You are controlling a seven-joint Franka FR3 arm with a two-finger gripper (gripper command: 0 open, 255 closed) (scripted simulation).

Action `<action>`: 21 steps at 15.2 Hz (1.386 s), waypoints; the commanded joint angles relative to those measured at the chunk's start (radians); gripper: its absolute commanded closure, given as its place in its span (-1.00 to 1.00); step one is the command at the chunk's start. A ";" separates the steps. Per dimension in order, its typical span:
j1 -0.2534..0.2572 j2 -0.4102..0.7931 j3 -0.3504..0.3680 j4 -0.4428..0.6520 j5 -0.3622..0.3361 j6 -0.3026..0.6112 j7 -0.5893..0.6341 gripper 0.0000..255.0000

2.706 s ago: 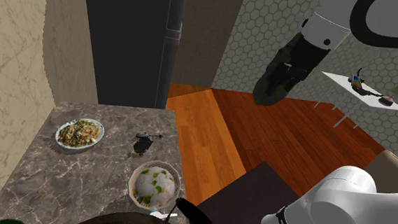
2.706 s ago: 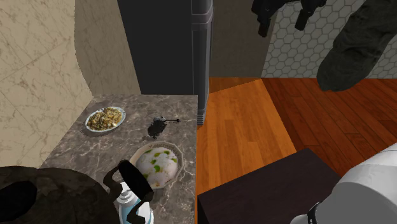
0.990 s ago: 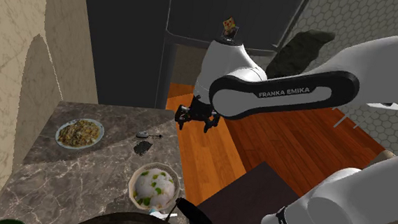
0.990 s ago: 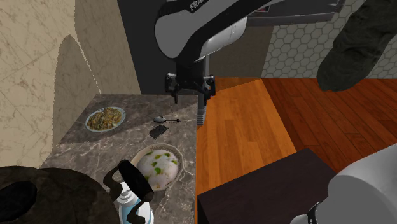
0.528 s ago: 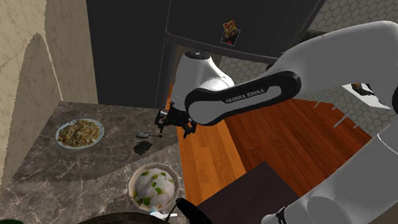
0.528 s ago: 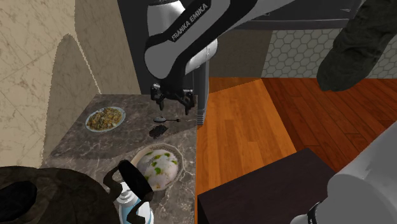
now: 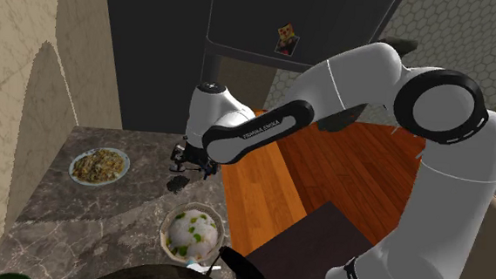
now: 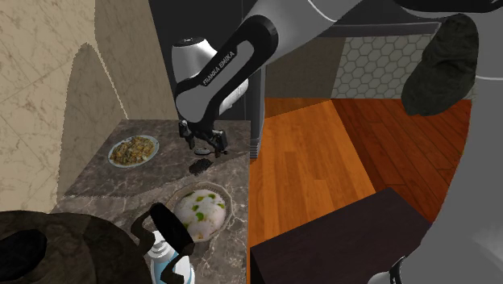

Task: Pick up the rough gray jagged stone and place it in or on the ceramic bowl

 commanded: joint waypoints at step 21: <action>0.115 0.319 -0.110 0.262 -0.077 0.057 0.134 -1.00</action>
